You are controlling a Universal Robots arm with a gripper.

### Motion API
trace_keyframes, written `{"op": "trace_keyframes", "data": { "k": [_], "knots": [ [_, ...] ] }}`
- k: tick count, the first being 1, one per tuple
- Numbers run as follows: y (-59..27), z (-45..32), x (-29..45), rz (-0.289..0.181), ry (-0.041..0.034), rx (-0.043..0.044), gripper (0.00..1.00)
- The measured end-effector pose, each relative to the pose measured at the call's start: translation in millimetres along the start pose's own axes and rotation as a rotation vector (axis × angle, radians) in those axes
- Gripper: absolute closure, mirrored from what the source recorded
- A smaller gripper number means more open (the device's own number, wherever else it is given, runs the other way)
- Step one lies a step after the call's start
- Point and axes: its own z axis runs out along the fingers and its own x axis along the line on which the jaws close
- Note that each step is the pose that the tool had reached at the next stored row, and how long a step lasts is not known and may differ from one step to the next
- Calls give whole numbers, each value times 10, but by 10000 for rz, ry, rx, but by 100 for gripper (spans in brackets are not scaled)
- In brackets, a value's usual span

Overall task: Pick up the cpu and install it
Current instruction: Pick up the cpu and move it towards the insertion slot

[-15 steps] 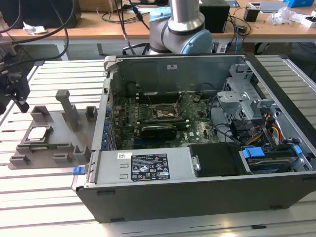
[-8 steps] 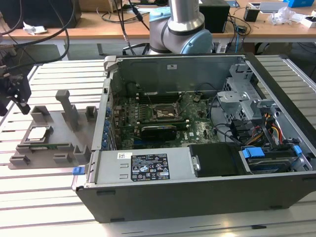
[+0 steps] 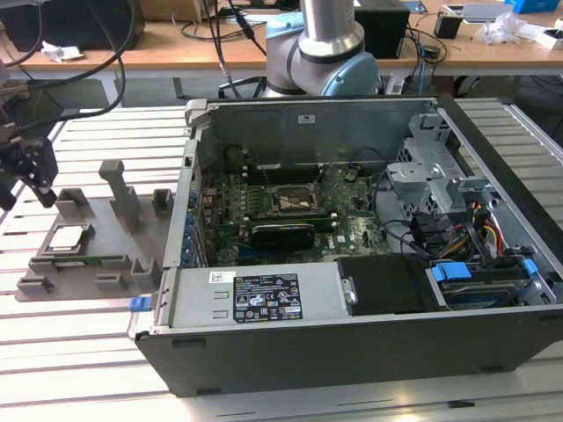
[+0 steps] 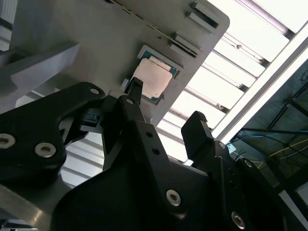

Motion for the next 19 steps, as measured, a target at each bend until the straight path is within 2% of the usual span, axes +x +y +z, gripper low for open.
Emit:
{"op": "trace_keyframes", "data": {
  "k": [19],
  "knots": [
    [1, 193, 5, 0, 0, 0, 40]
  ]
}}
